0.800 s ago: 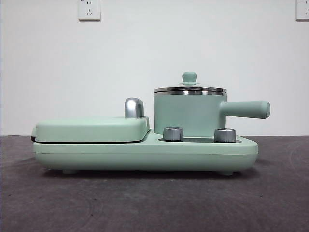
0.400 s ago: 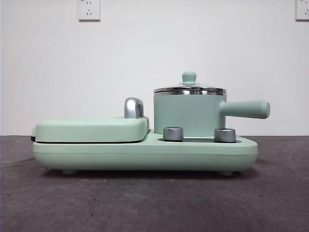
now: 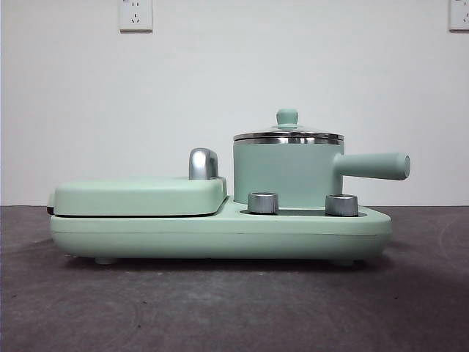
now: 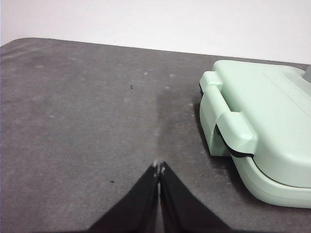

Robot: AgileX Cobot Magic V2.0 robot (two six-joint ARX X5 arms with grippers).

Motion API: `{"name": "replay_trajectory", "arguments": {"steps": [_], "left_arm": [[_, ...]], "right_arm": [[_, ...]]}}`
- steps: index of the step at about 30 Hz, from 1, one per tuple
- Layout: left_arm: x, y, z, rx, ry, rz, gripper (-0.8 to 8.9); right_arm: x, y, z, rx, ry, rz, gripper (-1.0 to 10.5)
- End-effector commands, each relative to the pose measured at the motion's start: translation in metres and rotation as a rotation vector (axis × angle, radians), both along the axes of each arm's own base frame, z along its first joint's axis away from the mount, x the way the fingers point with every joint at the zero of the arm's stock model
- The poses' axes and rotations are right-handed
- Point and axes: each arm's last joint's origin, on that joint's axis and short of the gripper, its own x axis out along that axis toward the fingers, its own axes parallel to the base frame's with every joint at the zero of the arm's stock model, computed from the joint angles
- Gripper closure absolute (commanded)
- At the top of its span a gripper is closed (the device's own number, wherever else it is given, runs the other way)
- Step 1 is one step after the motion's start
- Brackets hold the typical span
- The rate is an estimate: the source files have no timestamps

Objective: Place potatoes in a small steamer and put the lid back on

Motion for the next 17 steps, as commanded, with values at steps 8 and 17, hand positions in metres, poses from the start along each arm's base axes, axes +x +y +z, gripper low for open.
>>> {"name": "replay_trajectory", "arguments": {"steps": [8,17], "left_arm": [[0.001,0.000,-0.007,0.004,0.024,0.003,8.08],[0.001,0.000,-0.007,0.004,0.024,0.003,8.08]], "right_arm": [[0.000,-0.003,-0.022,-0.107,-0.008,-0.149,9.3],[0.003,-0.003,-0.030,-0.230,-0.014,-0.148,9.3]]}}
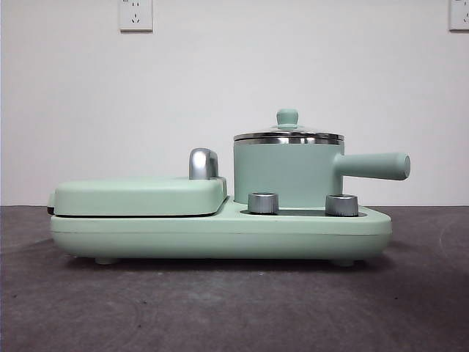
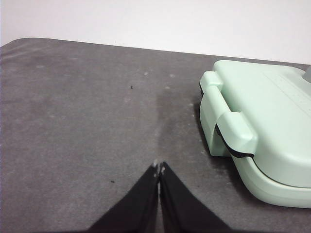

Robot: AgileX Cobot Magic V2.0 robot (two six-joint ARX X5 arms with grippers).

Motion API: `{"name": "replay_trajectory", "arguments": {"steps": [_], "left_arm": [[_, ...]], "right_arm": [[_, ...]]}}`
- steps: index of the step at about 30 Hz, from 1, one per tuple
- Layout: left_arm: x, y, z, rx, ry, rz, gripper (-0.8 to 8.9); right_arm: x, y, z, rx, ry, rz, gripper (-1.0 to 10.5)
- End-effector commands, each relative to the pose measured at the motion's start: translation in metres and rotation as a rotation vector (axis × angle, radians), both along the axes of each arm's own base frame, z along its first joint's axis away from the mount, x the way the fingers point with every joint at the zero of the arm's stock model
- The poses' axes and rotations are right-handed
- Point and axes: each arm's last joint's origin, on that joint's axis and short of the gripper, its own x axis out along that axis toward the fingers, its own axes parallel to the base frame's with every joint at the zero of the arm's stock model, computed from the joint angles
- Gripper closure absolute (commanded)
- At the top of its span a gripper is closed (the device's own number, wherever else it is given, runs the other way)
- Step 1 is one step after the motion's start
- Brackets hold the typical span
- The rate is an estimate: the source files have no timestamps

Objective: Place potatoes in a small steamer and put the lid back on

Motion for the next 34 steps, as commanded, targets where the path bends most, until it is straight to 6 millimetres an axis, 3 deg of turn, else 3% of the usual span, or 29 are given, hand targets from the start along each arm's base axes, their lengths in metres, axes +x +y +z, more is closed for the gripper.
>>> {"name": "replay_trajectory", "arguments": {"steps": [1,34], "left_arm": [[0.0008,0.0001,-0.0070,0.004,0.023,0.003,8.08],[0.0008,0.0001,-0.0071,0.004,0.024,0.003,8.08]], "right_arm": [[0.0006,-0.0001,-0.0031,-0.069,0.006,0.008,9.3],[0.0008,0.0002,-0.0015,-0.082,-0.010,0.017,9.3]]}}
